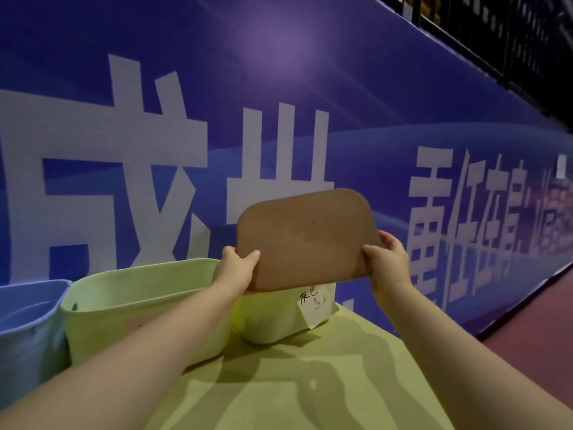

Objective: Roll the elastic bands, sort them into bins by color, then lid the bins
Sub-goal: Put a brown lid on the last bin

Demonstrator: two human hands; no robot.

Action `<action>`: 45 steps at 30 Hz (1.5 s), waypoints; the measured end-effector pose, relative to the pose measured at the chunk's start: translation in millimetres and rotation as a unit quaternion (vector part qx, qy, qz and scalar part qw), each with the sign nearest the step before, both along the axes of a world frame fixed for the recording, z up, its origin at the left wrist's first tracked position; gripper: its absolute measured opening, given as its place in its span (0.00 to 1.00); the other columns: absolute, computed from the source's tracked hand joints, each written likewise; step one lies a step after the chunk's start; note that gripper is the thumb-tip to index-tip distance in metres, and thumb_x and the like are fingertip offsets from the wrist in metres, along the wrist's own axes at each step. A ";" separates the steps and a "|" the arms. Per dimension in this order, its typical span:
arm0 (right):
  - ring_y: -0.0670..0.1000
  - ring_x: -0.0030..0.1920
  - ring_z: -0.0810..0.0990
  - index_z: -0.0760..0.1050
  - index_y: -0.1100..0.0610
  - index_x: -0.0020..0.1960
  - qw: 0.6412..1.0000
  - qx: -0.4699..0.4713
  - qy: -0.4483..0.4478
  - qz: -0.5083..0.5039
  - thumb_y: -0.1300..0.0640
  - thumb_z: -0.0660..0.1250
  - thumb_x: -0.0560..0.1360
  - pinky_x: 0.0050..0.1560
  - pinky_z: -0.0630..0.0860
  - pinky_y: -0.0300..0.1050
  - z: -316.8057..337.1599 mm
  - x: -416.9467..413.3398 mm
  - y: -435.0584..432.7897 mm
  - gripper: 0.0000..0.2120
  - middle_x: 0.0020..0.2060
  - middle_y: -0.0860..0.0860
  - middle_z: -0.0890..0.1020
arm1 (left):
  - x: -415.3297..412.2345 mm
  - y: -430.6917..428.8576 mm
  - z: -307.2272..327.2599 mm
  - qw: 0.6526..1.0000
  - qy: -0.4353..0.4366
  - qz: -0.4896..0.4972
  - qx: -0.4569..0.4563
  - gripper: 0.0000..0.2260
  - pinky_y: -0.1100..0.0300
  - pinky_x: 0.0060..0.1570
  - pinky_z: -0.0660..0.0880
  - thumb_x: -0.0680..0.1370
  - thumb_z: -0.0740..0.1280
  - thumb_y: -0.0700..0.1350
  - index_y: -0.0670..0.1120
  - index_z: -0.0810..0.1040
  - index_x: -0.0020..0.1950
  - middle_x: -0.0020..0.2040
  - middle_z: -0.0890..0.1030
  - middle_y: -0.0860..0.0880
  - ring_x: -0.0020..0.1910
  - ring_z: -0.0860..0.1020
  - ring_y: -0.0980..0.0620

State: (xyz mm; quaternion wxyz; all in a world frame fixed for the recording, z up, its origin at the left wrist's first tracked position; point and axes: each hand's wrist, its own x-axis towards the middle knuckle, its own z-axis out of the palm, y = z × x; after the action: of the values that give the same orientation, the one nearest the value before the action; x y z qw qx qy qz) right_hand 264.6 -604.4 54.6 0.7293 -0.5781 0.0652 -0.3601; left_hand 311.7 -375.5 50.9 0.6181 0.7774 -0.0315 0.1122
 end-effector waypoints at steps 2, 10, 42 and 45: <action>0.58 0.54 0.78 0.70 0.55 0.60 1.000 0.009 0.028 0.008 0.70 0.60 0.73 0.54 0.77 0.56 -3.9 14.6 -5.2 0.19 0.55 0.55 0.77 | -1.1 -2.3 -2.0 1.000 0.025 -0.010 0.009 0.26 0.42 0.46 0.78 0.78 0.63 0.50 0.43 0.57 0.71 0.63 0.70 0.41 0.55 0.75 0.38; 0.56 0.55 0.76 0.66 0.61 0.68 0.993 -0.038 0.115 0.009 0.64 0.60 0.77 0.57 0.75 0.53 -12.0 57.1 -8.6 0.19 0.58 0.57 0.75 | 4.0 -9.6 -3.6 0.995 0.058 -0.042 0.069 0.16 0.50 0.41 0.78 0.79 0.61 0.47 0.42 0.58 0.61 0.50 0.74 0.43 0.35 0.78 0.47; 0.49 0.42 0.73 0.68 0.55 0.57 0.976 -0.082 0.192 -0.064 0.56 0.65 0.73 0.39 0.71 0.45 -38.5 -32.6 -2.7 0.14 0.46 0.52 0.75 | -83.6 -2.0 -21.7 0.990 -0.017 0.054 0.133 0.22 0.52 0.57 0.72 0.77 0.62 0.52 0.42 0.66 0.67 0.62 0.71 0.42 0.55 0.73 0.43; 0.49 0.41 0.73 0.68 0.55 0.58 0.970 -0.090 0.215 -0.065 0.56 0.65 0.73 0.39 0.73 0.46 -34.1 -34.6 -1.1 0.14 0.44 0.51 0.75 | -84.9 -2.6 -15.6 0.985 0.009 0.068 0.157 0.23 0.55 0.53 0.70 0.77 0.61 0.52 0.41 0.66 0.68 0.64 0.66 0.41 0.47 0.70 0.46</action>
State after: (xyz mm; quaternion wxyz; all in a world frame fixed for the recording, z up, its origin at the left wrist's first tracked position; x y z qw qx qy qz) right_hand 230.0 -605.5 20.4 0.6180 -0.7000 0.2249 -0.2782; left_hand 226.8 -378.1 35.4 0.4792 0.8662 0.0097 0.1409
